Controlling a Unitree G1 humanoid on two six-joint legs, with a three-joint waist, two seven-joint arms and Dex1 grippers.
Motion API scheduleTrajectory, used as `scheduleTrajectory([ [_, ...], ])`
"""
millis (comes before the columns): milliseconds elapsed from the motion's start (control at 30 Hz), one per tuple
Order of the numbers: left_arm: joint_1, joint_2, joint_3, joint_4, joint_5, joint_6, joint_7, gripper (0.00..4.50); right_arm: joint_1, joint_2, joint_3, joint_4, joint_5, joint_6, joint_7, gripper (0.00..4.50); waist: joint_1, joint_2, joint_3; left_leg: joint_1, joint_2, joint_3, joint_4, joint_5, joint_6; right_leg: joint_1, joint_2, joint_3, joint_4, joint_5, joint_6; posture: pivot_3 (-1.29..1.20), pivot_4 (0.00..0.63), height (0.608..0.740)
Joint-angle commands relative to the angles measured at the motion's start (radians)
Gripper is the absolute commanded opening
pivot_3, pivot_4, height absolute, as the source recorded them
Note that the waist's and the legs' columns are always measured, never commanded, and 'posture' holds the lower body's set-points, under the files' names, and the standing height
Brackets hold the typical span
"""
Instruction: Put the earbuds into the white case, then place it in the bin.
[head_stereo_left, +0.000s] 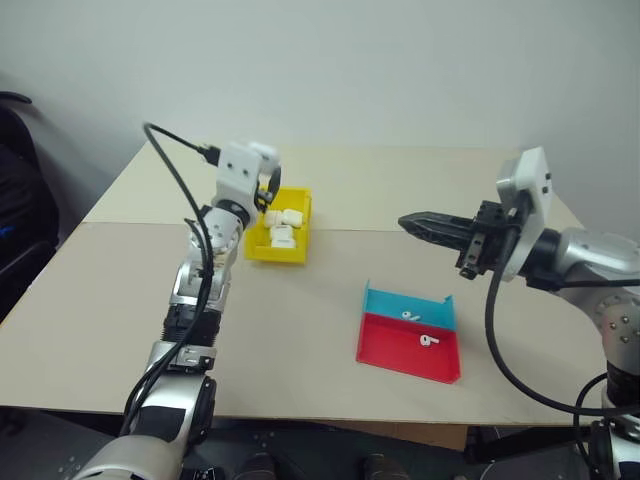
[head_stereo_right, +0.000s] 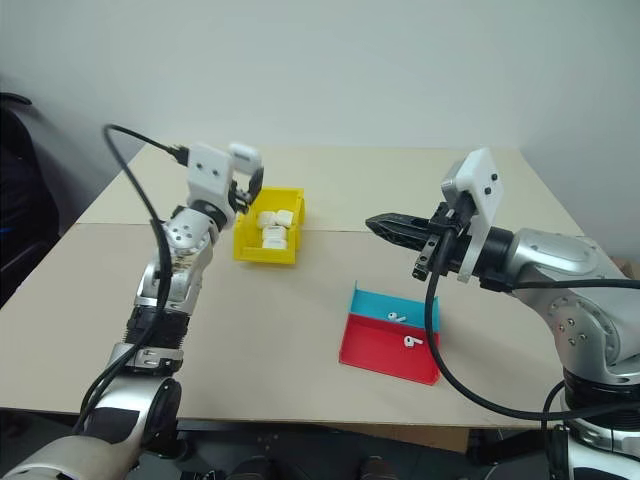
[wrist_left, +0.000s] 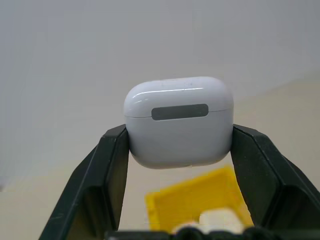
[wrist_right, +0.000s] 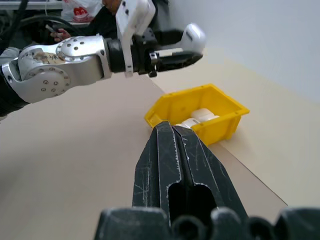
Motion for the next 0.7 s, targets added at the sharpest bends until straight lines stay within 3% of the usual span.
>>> scheduleTrajectory([
  [33, -0.074, 0.007, -0.036, 0.087, 0.034, 0.001, -0.010, 2.78, -0.006, -0.018, 0.011, -0.011, -0.021, 0.022, -0.046, 0.05, 0.002, 0.000, 0.000, 0.000, 0.000, 0.000, 0.000, 0.000, 0.000, 0.000, 0.000, 0.000, 0.000, 0.000, 0.000, 0.00, 0.150, 0.740],
  [167, -0.097, -0.001, -0.058, 0.193, 0.049, -0.001, -0.020, 2.78, -0.002, -0.022, 0.036, -0.020, -0.046, 0.051, -0.090, 0.05, 0.004, 0.000, 0.000, -0.001, 0.000, 0.000, 0.000, 0.000, 0.000, 0.000, 0.000, 0.000, 0.000, 0.000, 0.000, 0.00, 0.150, 0.740],
  [200, -0.101, -0.005, -0.057, 0.208, 0.046, -0.002, -0.021, 3.53, 0.003, -0.024, 0.042, -0.027, -0.052, 0.054, -0.097, 0.00, 0.005, 0.000, 0.000, -0.001, 0.000, 0.000, 0.000, 0.000, 0.000, 0.000, 0.000, 0.000, -0.001, 0.000, 0.000, 0.00, 0.150, 0.740],
  [300, -0.106, -0.016, -0.046, 0.220, 0.030, -0.013, -0.023, 4.46, 0.011, -0.024, 0.042, -0.040, -0.045, 0.065, -0.113, 0.00, 0.005, 0.000, 0.000, -0.001, 0.000, 0.000, 0.000, 0.000, 0.000, 0.000, 0.000, 0.000, -0.001, 0.000, 0.000, 0.00, 0.150, 0.740],
  [400, -0.108, -0.025, -0.034, 0.217, 0.017, -0.024, -0.019, 4.49, 0.014, -0.022, 0.040, -0.050, -0.042, 0.075, -0.121, 0.00, 0.004, 0.000, 0.000, -0.001, 0.000, 0.000, 0.000, 0.000, 0.000, -0.001, 0.000, 0.000, -0.001, 0.000, 0.000, 0.00, 0.150, 0.740],
  [500, -0.105, -0.085, 0.077, 0.183, -0.111, -0.076, -0.003, 4.49, 0.018, -0.026, 0.041, -0.053, -0.049, 0.078, -0.123, 0.00, 0.005, 0.000, 0.000, -0.001, 0.000, 0.000, 0.000, 0.000, 0.000, 0.000, 0.000, 0.000, 0.000, 0.000, 0.000, 0.00, 0.150, 0.740],
  [600, -0.081, -0.106, 0.196, 0.130, -0.336, -0.067, -0.201, 4.49, 0.028, -0.048, 0.053, -0.054, -0.074, 0.067, -0.105, 0.00, 0.005, 0.000, 0.000, -0.001, 0.000, 0.000, 0.000, 0.000, 0.000, 0.000, 0.000, 0.000, 0.000, 0.000, 0.000, 0.00, 0.150, 0.740],
  [700, 0.018, -0.038, 0.158, 0.011, -0.366, -0.036, -0.358, 4.49, 0.105, -0.096, 0.034, -0.080, -0.114, -0.036, -0.010, 0.00, -0.003, 0.000, 0.000, -0.001, 0.000, 0.000, -0.001, 0.000, 0.000, 0.000, 0.000, 0.000, -0.001, 0.000, 0.000, 0.00, 0.150, 0.740],
])
